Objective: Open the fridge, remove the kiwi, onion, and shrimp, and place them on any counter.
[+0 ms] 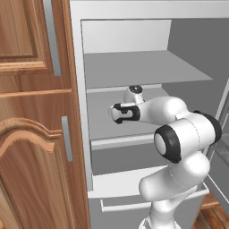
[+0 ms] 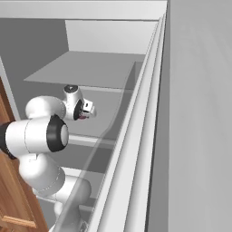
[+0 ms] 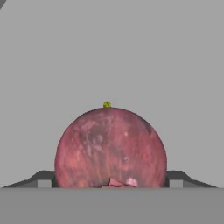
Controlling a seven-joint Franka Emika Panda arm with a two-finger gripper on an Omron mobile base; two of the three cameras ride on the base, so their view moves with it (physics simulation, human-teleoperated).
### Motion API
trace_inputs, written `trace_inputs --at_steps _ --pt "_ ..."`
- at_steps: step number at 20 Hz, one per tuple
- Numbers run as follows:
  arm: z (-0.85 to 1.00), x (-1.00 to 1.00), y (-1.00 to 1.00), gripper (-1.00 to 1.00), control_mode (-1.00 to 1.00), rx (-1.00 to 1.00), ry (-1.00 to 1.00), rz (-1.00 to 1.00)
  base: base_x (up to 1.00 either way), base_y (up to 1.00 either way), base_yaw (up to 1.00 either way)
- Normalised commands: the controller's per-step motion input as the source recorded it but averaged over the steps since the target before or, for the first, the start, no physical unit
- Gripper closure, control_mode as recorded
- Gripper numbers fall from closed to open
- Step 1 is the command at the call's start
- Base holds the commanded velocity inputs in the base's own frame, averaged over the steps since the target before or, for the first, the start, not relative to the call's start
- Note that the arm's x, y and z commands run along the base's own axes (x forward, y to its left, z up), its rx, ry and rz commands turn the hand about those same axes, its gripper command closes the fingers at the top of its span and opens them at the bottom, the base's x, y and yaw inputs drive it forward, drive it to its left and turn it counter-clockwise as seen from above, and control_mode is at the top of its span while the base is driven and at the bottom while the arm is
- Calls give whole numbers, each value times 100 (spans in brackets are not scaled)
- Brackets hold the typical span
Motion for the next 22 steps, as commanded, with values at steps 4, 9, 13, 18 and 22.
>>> trace_inputs --at_steps 4,9,13,18,22 --pt "-10 1 0 100 -100 0 0 0 0 0 0" --pt "0 -11 -7 100 -100 0 0 2 0 0 0" --pt "0 -68 -19 100 -100 0 -5 1 0 0 0" --pt "10 -93 -24 100 -100 0 -4 0 0 0 0" --pt "29 -100 -31 100 -100 0 -5 0 0 0 0"
